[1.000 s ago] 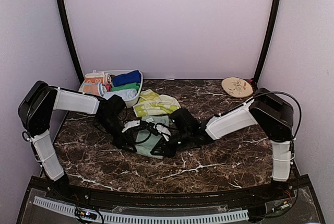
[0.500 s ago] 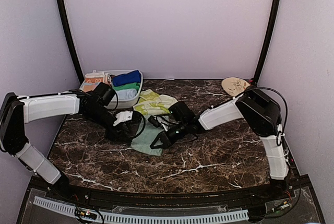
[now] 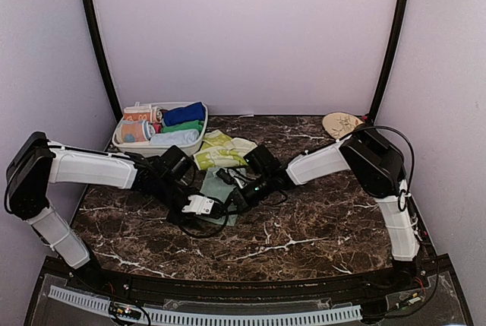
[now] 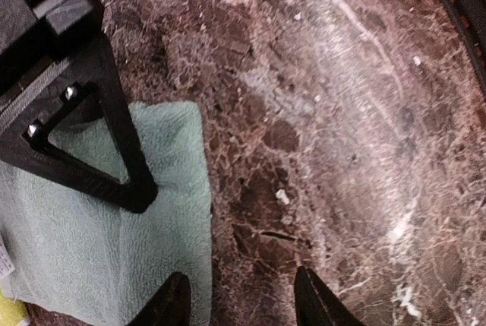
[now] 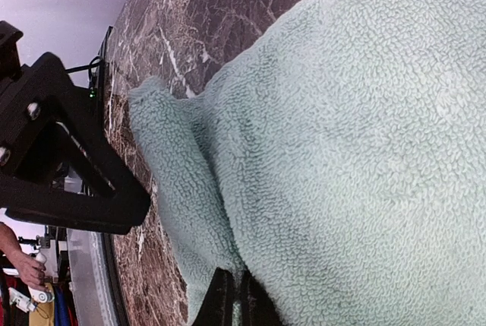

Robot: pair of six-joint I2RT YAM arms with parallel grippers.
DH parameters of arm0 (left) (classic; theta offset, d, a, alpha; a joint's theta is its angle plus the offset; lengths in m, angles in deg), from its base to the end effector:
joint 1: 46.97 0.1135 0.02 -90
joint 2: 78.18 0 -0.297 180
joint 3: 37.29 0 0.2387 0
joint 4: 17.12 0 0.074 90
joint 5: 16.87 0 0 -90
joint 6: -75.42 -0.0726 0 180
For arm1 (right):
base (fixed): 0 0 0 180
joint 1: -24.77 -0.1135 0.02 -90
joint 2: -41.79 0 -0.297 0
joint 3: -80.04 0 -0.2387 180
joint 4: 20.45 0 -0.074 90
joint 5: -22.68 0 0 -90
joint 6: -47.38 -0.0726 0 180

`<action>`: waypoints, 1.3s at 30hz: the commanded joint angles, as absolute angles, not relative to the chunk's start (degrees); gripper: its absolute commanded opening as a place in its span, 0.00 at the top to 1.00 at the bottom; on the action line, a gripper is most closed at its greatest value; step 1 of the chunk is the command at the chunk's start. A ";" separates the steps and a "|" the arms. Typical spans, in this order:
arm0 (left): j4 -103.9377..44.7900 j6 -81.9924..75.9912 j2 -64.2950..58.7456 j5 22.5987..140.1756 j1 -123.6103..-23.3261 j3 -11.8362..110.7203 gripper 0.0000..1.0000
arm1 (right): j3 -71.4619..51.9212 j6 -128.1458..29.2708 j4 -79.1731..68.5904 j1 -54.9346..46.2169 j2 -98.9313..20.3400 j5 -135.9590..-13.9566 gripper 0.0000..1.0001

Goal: Roll the towels
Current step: Roll the towel at the center of the board.

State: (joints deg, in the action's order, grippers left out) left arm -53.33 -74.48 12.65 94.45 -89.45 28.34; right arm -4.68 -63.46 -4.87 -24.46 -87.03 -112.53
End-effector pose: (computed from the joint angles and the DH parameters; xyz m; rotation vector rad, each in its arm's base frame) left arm 0.2094 -0.2275 0.1845 2.0801 1.5149 -0.3791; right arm 0.2790 0.4025 0.1184 -1.0378 2.4430 1.4554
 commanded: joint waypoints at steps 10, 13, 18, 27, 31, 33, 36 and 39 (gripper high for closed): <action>-34.07 -79.00 12.99 81.15 -92.01 19.58 0.52 | -4.46 -63.72 1.05 -23.74 -89.19 -112.15 1.00; -28.90 -81.21 12.46 77.46 -93.51 16.45 0.52 | -3.83 -63.72 1.89 -23.49 -89.40 -112.57 1.00; -27.63 -81.01 11.86 75.92 -94.57 15.93 0.51 | -3.77 -63.63 2.77 -23.30 -89.38 -112.86 1.00; -31.47 -79.35 16.30 74.00 -94.69 18.42 0.66 | -4.32 -64.31 1.63 -22.85 -88.02 -113.18 1.00; -37.62 -75.46 16.98 77.30 -93.24 21.67 0.82 | -6.77 -63.74 -0.96 -22.12 -83.48 -109.33 0.86; -42.05 -72.69 17.98 81.25 -91.70 24.46 0.86 | -8.70 -63.04 -2.55 -21.42 -80.39 -106.74 0.77; -50.24 -68.37 20.52 89.19 -87.90 30.48 0.88 | -12.75 -60.67 -4.36 -20.34 -74.87 -101.03 0.69; -57.22 -67.16 22.64 94.72 -85.57 34.92 0.89 | -17.63 -56.58 -5.43 -19.37 -68.71 -93.69 0.58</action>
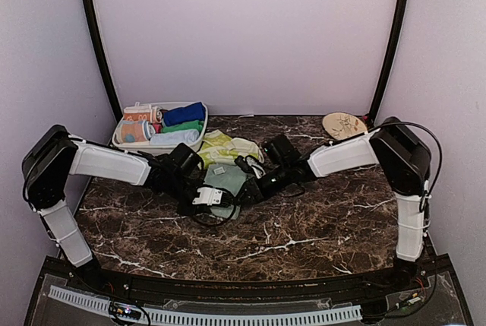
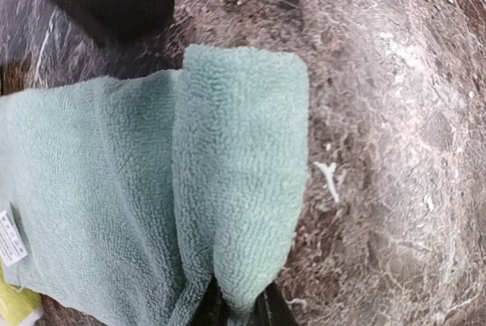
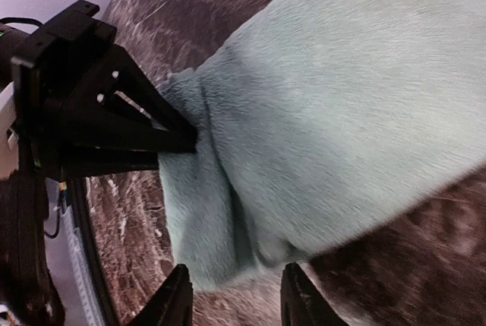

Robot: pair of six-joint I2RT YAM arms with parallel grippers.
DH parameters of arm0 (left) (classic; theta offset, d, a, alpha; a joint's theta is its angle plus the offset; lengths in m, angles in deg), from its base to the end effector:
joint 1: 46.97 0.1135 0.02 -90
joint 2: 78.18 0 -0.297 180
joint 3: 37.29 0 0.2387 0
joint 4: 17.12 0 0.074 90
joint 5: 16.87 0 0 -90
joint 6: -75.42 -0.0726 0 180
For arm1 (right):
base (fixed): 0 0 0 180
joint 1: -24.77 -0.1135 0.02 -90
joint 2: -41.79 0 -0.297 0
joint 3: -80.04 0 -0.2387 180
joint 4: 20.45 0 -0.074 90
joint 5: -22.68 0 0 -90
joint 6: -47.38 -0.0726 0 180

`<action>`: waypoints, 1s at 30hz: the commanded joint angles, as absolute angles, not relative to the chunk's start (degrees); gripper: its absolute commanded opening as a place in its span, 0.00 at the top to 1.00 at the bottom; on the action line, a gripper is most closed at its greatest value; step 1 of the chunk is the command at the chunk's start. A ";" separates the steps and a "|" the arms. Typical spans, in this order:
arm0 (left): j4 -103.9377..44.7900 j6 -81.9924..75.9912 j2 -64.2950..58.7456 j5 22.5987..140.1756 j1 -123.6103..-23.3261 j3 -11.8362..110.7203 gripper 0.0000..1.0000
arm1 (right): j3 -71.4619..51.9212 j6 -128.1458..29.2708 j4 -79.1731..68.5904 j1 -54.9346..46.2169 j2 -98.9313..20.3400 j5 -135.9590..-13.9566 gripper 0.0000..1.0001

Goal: Roll the towels
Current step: Roll the towel at the center of the board.

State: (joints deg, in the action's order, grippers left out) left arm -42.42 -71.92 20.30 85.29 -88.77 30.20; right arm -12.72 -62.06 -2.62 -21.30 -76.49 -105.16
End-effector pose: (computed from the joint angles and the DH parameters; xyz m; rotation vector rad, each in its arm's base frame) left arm 0.2499 -0.2439 0.1638 1.9764 1.5767 -0.1632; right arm 0.2812 0.3562 0.1530 -0.9225 2.4486 1.2749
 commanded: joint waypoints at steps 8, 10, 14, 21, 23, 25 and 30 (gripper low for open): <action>-75.47 -69.55 26.46 106.90 -85.16 42.75 0.91 | -41.85 -33.48 -21.45 -26.65 -43.31 -67.19 0.00; -79.47 -70.15 28.23 108.18 -85.05 43.93 0.91 | -44.88 -37.70 -24.71 -27.34 -39.26 -58.34 0.00; -82.72 -70.99 30.24 109.55 -84.94 44.66 0.92 | -49.87 -47.47 -29.24 -25.91 -34.00 -50.31 0.00; -88.54 -70.81 34.95 112.55 -83.92 48.52 0.92 | -53.03 -24.56 -29.61 -39.48 -35.56 -62.85 0.08; -89.90 -71.04 36.71 112.94 -83.59 49.71 0.91 | -50.89 -20.06 -28.43 -44.48 -38.65 -62.47 0.11; -90.37 -71.17 37.48 113.10 -83.41 50.22 0.91 | -48.10 -14.97 -28.64 -48.61 -42.30 -60.68 0.12; -92.31 -71.11 39.26 114.18 -82.58 52.56 0.90 | -40.86 -7.37 -29.87 -52.50 -53.40 -59.65 0.23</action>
